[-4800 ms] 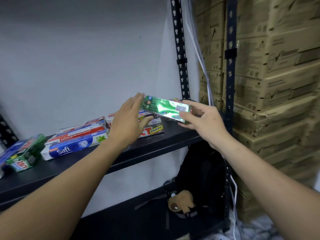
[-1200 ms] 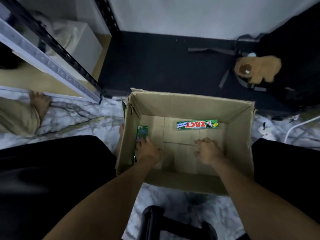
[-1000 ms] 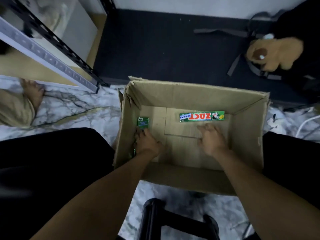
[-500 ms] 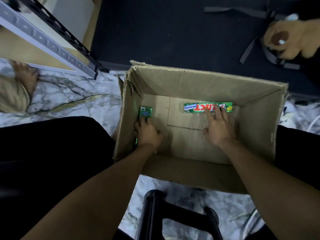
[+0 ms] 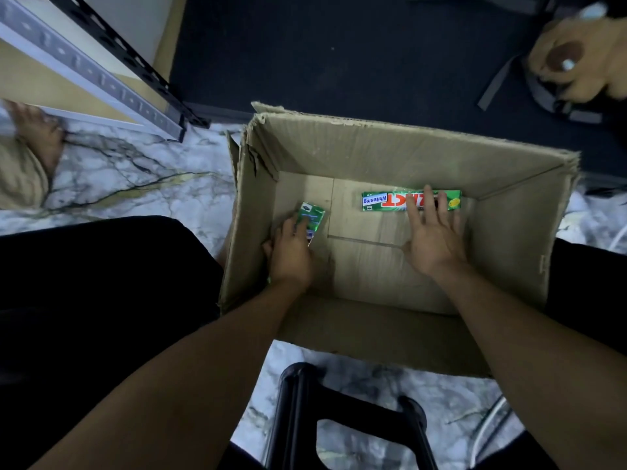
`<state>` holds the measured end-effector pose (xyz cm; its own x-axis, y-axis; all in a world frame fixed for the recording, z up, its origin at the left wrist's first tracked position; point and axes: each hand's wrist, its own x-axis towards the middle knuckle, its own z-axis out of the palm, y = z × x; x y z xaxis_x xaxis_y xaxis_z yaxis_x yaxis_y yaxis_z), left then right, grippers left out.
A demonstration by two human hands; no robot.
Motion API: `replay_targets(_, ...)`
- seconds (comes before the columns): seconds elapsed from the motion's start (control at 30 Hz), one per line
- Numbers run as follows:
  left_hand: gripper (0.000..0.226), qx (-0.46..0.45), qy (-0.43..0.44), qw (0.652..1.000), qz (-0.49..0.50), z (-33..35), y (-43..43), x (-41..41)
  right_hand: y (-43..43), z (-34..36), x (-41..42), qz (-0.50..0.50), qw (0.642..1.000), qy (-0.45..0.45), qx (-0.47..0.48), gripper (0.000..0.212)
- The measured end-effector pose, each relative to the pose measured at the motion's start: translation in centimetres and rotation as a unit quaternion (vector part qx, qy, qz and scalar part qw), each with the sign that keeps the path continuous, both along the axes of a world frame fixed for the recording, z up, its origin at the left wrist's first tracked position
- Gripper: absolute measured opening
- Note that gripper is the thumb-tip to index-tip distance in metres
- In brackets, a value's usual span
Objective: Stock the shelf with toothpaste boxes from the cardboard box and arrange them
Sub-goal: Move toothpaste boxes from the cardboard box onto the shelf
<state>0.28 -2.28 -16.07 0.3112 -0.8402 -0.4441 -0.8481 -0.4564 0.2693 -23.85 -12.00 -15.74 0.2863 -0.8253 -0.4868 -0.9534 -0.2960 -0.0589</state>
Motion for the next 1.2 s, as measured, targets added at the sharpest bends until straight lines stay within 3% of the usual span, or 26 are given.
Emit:
replay_targets(0.13,0.066,-0.044,0.063,0.997,0.017,-0.7,-0.4,-0.3,-0.7,-0.2,0.5,0.034,0.998,0.028,-0.051,0.080)
replay_targets(0.2,0.068,-0.023,0.064,0.996,0.050,-1.3,-0.4,-0.4,-1.3,-0.2,1.0,0.049,0.995,0.036,-0.084,0.062)
replay_targets(0.27,0.067,0.012,0.081,0.992,0.095,-1.7,0.0,-0.4,-1.5,-0.2,1.2,0.053,0.997,0.036,-0.044,0.053)
replay_targets(0.37,0.060,0.032,0.072,0.990,0.113,-2.0,0.7,-0.1,-0.7,-0.5,0.4,-0.007,0.999,0.011,0.051,0.058)
replay_targets(0.57,0.061,0.031,0.055,0.998,0.031,-2.5,1.4,0.0,1.6,-0.2,0.4,-0.054,0.995,0.027,0.073,0.066)
replay_targets(0.7,0.051,0.069,0.013,0.996,0.063,-2.6,2.7,0.4,3.3,0.1,-0.3,-0.115,0.991,0.034,0.052,0.054)
replay_targets(0.9,0.036,0.059,0.059,0.994,0.068,-1.0,1.6,1.3,4.9,0.5,-0.7,-0.182,0.980,-0.048,0.057,0.034)
replay_targets(1.07,0.050,0.046,0.094,0.989,0.100,2.1,0.9,1.2,4.9,3.8,0.1,-0.224,0.968,-0.094,0.064,0.034)
replay_targets(1.2,0.058,0.021,0.107,0.992,0.068,6.0,0.4,1.5,5.7,7.8,0.5,-0.240,0.961,-0.132,0.029,0.037)
